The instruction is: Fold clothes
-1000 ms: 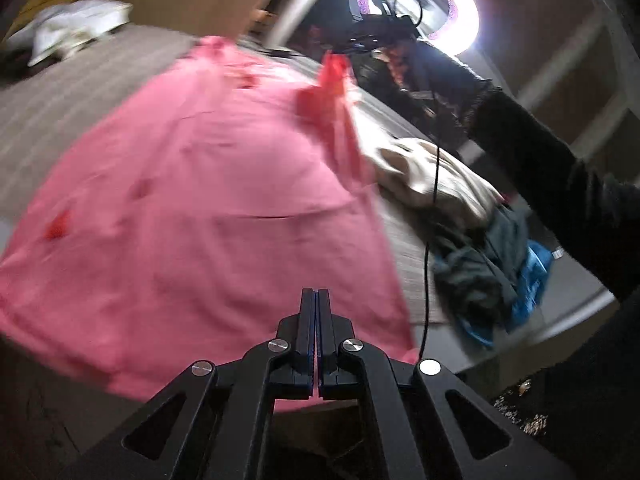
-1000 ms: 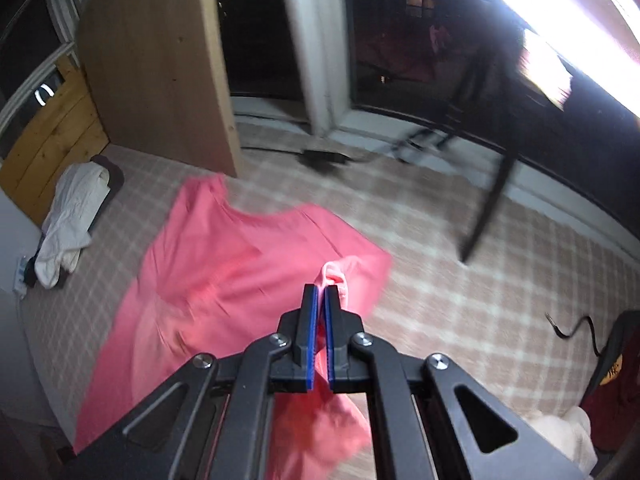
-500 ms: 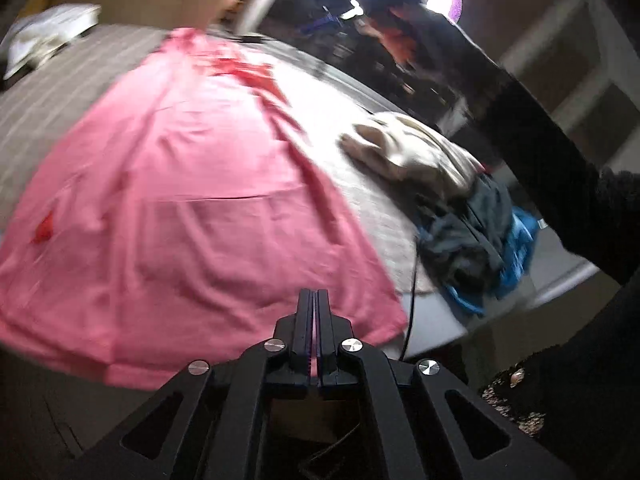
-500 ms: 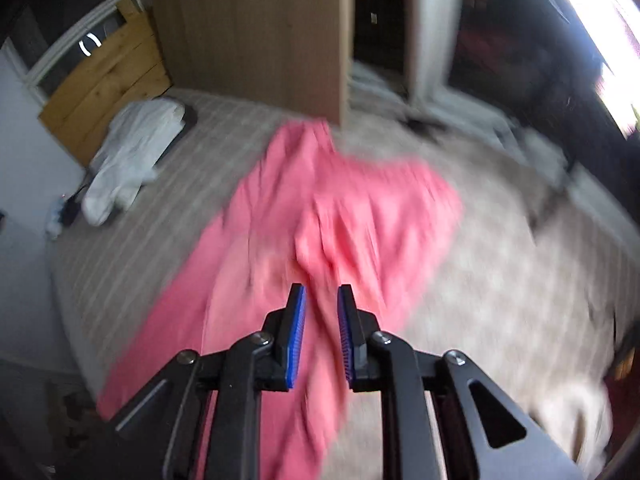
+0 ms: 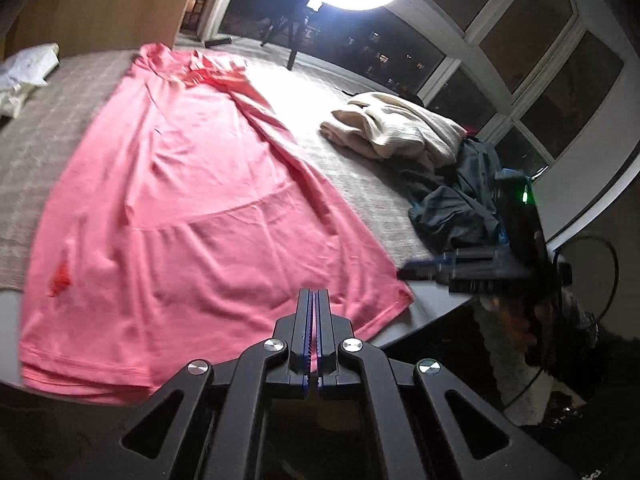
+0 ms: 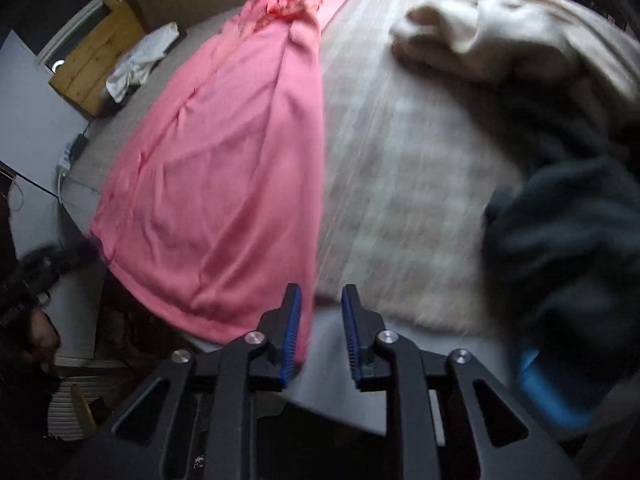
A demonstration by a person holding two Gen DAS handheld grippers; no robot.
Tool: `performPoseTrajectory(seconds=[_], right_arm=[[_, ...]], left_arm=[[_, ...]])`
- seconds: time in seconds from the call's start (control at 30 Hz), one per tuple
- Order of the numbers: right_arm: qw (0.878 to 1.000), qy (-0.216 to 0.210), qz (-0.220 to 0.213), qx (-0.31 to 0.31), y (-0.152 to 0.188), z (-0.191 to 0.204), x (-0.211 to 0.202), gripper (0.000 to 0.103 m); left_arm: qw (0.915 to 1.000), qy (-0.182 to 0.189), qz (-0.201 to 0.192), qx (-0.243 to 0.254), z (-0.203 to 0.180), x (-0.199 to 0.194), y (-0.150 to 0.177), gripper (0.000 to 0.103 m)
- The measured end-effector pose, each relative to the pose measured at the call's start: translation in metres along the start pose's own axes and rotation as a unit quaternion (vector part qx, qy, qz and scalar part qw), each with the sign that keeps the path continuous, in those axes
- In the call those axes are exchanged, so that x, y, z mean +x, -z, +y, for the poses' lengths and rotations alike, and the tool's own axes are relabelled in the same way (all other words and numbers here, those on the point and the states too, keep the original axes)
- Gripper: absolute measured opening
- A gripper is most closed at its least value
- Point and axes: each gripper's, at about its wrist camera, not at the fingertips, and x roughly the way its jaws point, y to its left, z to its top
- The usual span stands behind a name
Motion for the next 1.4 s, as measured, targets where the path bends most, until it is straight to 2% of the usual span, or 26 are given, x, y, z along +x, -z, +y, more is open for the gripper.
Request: performPoseTrajectory(seconds=[0.1,0.13,0.27,0.33,0.43,0.47,0.5,0.57,0.6,0.63,0.77,0.83,0.9,0.93,0.97,1.07,1.17,1.2,1.3,1.4], right_arm=[[0.999,0.017,-0.019,-0.024,0.003,0.011,0.002,0.02],[0.999,0.018,-0.022,-0.027,0.003,0.014,0.002,0.002],[0.999,-0.012,-0.043,-0.015,0.0,0.026,-0.007,0.001],[0.996,-0.034,-0.069,-0.037,-0.006,0.056,-0.019,0.001],[0.989,-0.067,-0.083,-0.098,-0.017,0.115,-0.024,0.001],[0.986,-0.076,-0.073,-0.128,-0.018,0.136,-0.017,0.001],[0.981,-0.089,-0.043,-0.169,-0.019,0.162,-0.004,0.001],[0.973,-0.063,-0.013,-0.223,-0.016,0.195,0.015,0.003],[0.974,-0.034,-0.001,-0.226,-0.017,0.2,0.02,0.011],[0.976,-0.023,0.013,-0.217,-0.02,0.198,0.021,0.017],[0.982,-0.103,0.026,-0.159,-0.044,0.152,-0.015,0.017],[0.986,-0.1,0.004,-0.134,-0.065,0.126,-0.038,0.017],[0.99,-0.053,-0.027,-0.126,-0.097,0.1,-0.055,0.024],[0.991,-0.035,-0.037,-0.126,-0.112,0.092,-0.056,0.026],[0.991,-0.02,-0.047,-0.126,-0.128,0.085,-0.055,0.026],[0.99,-0.005,-0.056,-0.128,-0.182,0.066,-0.043,0.026],[0.987,-0.018,-0.049,-0.151,-0.243,0.068,-0.021,0.026],[0.986,-0.014,-0.046,-0.162,-0.266,0.072,-0.008,0.03],[0.981,0.018,-0.033,-0.191,-0.316,0.081,0.028,0.049],[0.976,0.055,0.011,-0.21,-0.36,0.089,0.084,0.049]], left_arm=[[0.9998,-0.014,-0.012,0.003,0.004,-0.014,0.003,0.0],[0.9996,-0.02,-0.018,0.001,0.007,-0.021,0.005,0.0],[0.9979,-0.042,-0.045,-0.019,0.023,-0.049,0.016,0.0],[0.9961,-0.055,-0.06,-0.034,0.034,-0.065,0.023,0.0],[0.9918,-0.074,-0.081,-0.066,0.055,-0.086,0.038,0.0],[0.9907,-0.079,-0.084,-0.073,0.061,-0.09,0.042,0.0],[0.9899,-0.082,-0.083,-0.08,0.066,-0.09,0.046,0.0],[0.9887,-0.087,-0.078,-0.094,0.075,-0.089,0.052,0.0],[0.989,-0.086,-0.075,-0.095,0.076,-0.087,0.054,0.0],[0.9896,-0.083,-0.072,-0.094,0.076,-0.085,0.055,0.0],[0.9924,-0.055,-0.058,-0.093,0.074,-0.07,0.059,0.0],[0.9941,-0.045,-0.045,-0.087,0.07,-0.055,0.059,0.001],[0.9948,-0.043,-0.035,-0.085,0.065,-0.04,0.055,0.005],[0.995,-0.039,-0.03,-0.087,0.064,-0.033,0.052,0.012],[0.9952,-0.038,-0.025,-0.087,0.062,-0.027,0.047,0.014],[0.9969,-0.031,-0.02,-0.07,0.054,-0.016,0.024,0.015],[0.9971,-0.055,-0.015,-0.05,0.055,-0.005,0.0,0.018],[0.9968,-0.061,-0.01,-0.051,0.057,0.0,-0.006,0.018],[0.9952,-0.073,0.015,-0.063,0.067,0.015,-0.009,0.018],[0.9934,-0.08,0.035,-0.075,0.072,0.023,-0.005,0.018]])
